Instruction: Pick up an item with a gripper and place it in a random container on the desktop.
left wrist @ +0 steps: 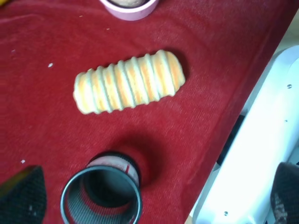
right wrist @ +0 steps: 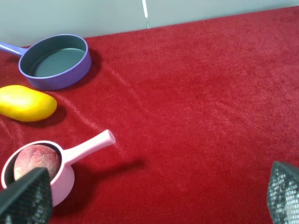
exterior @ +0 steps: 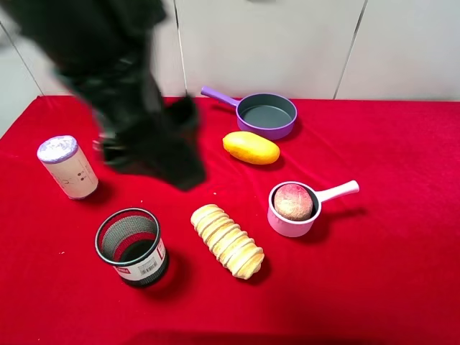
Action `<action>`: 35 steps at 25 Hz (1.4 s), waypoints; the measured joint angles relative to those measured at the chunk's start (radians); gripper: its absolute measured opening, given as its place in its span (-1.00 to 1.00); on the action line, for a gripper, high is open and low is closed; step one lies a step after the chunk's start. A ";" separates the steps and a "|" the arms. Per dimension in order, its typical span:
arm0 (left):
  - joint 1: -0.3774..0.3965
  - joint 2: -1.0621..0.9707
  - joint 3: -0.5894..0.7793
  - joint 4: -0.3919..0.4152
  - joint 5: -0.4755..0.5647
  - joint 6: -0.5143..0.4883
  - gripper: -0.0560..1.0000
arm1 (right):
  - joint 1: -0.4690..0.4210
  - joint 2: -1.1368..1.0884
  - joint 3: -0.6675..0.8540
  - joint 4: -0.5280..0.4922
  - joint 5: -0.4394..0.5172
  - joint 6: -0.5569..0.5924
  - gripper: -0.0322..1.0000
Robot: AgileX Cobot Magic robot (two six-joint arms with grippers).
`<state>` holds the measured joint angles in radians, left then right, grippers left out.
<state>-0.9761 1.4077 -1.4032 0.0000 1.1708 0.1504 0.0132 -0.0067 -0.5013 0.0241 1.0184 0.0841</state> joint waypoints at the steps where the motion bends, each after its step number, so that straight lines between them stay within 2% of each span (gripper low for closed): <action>1: 0.001 -0.035 0.018 0.008 0.000 -0.002 0.91 | 0.000 0.000 0.000 0.000 0.000 0.000 0.40; 13: 0.001 -0.477 0.240 0.079 0.003 -0.029 0.91 | 0.000 0.000 0.000 0.000 0.000 0.000 0.40; 22: 0.024 -0.797 0.428 0.153 0.003 -0.194 0.91 | 0.000 0.000 0.000 0.000 0.000 0.000 0.40; 25: 0.102 -0.886 0.478 0.155 0.003 -0.216 0.91 | 0.000 0.000 0.000 0.000 0.000 0.000 0.40; 35: 0.493 -1.116 0.619 0.154 0.002 -0.221 0.91 | 0.000 0.000 0.000 0.000 0.000 0.000 0.40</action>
<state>-0.4831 0.2921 -0.7844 0.1541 1.1726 -0.0705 0.0132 -0.0067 -0.5013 0.0241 1.0184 0.0841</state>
